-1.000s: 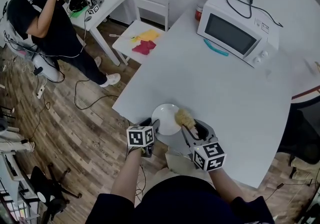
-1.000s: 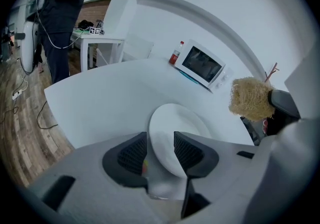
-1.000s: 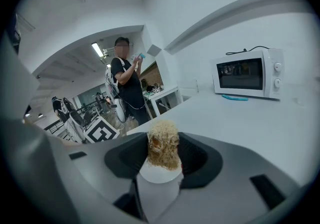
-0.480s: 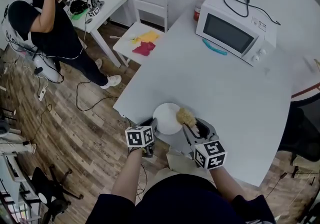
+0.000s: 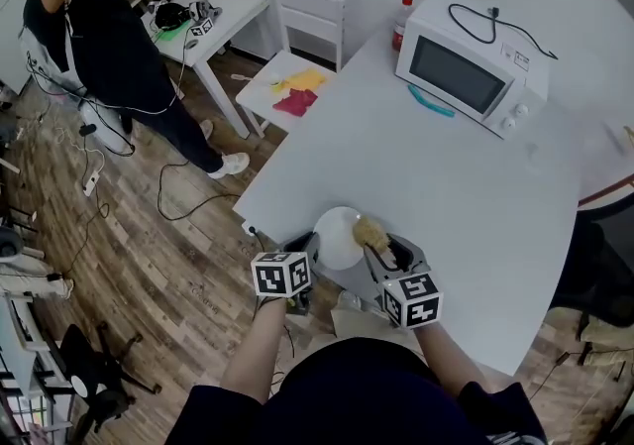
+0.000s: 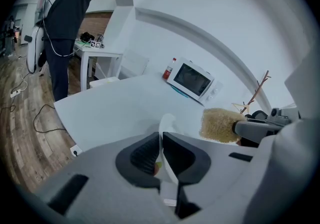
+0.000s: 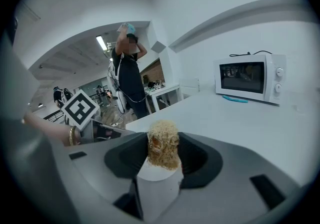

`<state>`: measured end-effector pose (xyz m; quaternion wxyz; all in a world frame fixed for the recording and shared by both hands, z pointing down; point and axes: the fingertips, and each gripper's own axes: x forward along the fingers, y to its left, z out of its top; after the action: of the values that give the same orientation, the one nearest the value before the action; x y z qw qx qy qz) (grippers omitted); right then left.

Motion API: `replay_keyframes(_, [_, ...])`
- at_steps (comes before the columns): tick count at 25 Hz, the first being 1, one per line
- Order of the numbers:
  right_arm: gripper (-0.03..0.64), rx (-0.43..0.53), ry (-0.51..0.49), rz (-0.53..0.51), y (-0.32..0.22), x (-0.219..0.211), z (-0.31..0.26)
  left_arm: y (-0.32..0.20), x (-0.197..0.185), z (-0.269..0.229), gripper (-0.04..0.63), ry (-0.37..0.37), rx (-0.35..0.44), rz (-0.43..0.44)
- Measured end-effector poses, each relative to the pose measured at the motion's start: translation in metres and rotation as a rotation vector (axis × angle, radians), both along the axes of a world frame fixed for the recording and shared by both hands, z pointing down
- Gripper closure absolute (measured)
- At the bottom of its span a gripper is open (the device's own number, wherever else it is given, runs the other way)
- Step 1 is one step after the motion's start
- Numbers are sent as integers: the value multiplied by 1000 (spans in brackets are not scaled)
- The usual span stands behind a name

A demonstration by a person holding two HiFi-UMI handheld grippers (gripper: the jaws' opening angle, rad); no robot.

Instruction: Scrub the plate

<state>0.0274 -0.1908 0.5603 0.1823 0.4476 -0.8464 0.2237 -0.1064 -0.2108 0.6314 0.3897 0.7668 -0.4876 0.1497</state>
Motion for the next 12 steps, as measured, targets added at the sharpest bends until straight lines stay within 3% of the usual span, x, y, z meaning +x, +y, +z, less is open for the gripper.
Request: replay_keyframes(12, [437,-108,114,-87,-2,-9,58,3,5,-11,560,-21,30,1])
